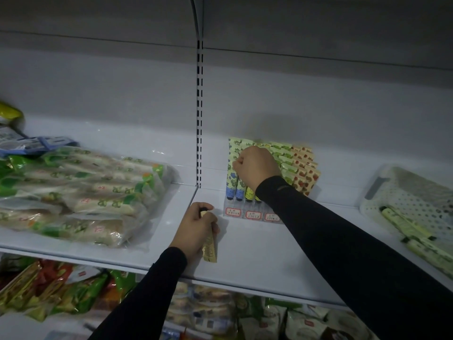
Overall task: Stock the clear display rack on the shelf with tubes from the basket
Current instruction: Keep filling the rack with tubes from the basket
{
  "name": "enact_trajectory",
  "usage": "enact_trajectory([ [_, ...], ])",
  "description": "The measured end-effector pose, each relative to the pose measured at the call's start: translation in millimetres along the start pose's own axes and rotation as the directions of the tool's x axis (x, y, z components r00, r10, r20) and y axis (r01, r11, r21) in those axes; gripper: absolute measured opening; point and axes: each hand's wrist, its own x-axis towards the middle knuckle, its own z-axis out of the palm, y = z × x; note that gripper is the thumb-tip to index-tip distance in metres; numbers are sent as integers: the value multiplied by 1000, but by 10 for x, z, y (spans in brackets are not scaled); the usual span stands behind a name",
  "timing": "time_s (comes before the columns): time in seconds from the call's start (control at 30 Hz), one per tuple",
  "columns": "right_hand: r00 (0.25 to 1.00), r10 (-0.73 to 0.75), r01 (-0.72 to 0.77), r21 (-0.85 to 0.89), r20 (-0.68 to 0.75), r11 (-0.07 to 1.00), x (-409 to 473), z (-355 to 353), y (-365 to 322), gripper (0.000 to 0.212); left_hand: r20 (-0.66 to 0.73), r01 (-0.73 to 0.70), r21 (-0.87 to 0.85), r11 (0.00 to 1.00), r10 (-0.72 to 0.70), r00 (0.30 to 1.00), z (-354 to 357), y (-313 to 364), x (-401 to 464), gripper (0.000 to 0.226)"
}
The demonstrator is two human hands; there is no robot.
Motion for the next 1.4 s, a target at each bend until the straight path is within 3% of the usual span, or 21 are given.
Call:
enact_trajectory([
  [0.5,998,-59,57,-72,-26,996,-61,-11,26,36,2,-1,33,999,1,1000,-12,21,-12,11],
  [0.7,987,-118,126,70,-105,990,-195,-153,74,36,30,38,-180,983,-34,999,37,122,-97,17],
  [0.87,961,-248,217,224,119,950,-491,-248,233,32,-55,67,-116,991,-74,996,41,147,-73,16],
  [1.03,858,-357,269,270,368,925,-729,-197,431,35,-102,138,-382,914,-191,976,205,356,-42,14],
  [1.17,808,-386,280,286,445,916,-836,-289,441,41,-87,100,-395,913,-146,985,323,495,-100,15],
  [1.3,866,-356,269,275,350,923,-869,-369,468,21,-45,118,-344,932,-141,989,345,513,-140,20],
  [1.4,943,-242,152,350,229,924,-845,-453,518,32,20,135,-264,955,-135,991,334,476,-234,25],
])
